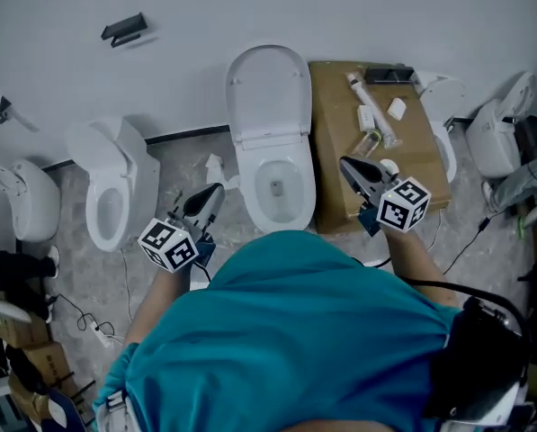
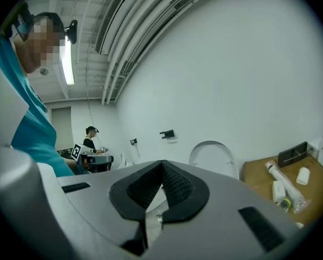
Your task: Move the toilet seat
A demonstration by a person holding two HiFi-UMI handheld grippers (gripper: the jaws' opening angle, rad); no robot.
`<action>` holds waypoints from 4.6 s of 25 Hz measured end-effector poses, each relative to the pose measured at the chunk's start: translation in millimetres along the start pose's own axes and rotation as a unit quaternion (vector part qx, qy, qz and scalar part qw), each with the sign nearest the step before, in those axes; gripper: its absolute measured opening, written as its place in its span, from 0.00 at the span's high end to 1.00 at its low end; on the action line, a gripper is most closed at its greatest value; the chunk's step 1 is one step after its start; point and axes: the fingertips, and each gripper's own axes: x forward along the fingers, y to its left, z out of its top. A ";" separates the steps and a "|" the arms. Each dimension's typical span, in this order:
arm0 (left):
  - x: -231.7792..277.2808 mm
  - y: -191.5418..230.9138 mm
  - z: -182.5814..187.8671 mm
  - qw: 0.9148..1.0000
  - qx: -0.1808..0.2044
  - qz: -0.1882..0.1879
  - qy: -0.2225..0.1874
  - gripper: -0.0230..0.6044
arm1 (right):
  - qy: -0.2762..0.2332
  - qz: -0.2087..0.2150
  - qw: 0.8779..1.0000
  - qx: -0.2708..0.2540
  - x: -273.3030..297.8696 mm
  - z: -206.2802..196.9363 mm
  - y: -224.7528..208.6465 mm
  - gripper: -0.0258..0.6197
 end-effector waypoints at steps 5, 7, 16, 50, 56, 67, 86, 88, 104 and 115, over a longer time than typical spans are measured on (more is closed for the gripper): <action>9.4 64.3 9.0 1.000 -0.008 -0.022 0.014 0.96 | -0.003 -0.017 1.000 -0.005 62.9 17.9 -2.9 0.96; 18.7 78.4 8.9 0.999 -0.012 -0.026 0.018 0.96 | 0.004 -0.015 1.000 -0.007 77.8 18.0 -5.6 0.96; 75.6 83.5 -10.1 0.999 -0.031 0.039 0.008 0.96 | 0.059 0.056 0.996 -0.022 98.3 4.7 -61.3 0.96; 111.0 130.2 -455.9 0.906 -0.147 0.061 0.393 0.96 | 0.554 0.300 0.677 -0.381 105.4 -596.8 -104.6 0.56; 108.2 123.3 -493.2 0.899 -0.152 0.047 0.407 0.96 | 0.556 0.310 0.641 -0.430 97.4 -635.2 -111.8 0.52; 106.0 120.7 -511.3 0.899 -0.165 0.044 0.404 0.96 | 0.559 0.318 0.602 -0.474 98.6 -674.0 -109.9 0.48; 101.1 119.2 -531.9 0.893 -0.174 0.035 0.413 0.96 | 0.575 0.332 0.573 -0.480 104.4 -695.4 -116.1 0.50; 102.2 117.9 -532.1 0.894 -0.175 0.033 0.412 0.96 | 0.578 0.336 0.574 -0.472 104.1 -694.3 -115.5 0.51; 91.6 118.1 -527.8 0.893 -0.169 0.036 0.415 0.96 | 0.576 0.344 0.581 -0.461 102.7 -676.9 -108.9 0.54; 94.3 122.5 -511.9 0.903 -0.172 0.048 0.391 0.96 | 0.572 0.352 0.589 -0.449 100.0 -653.2 -101.9 0.54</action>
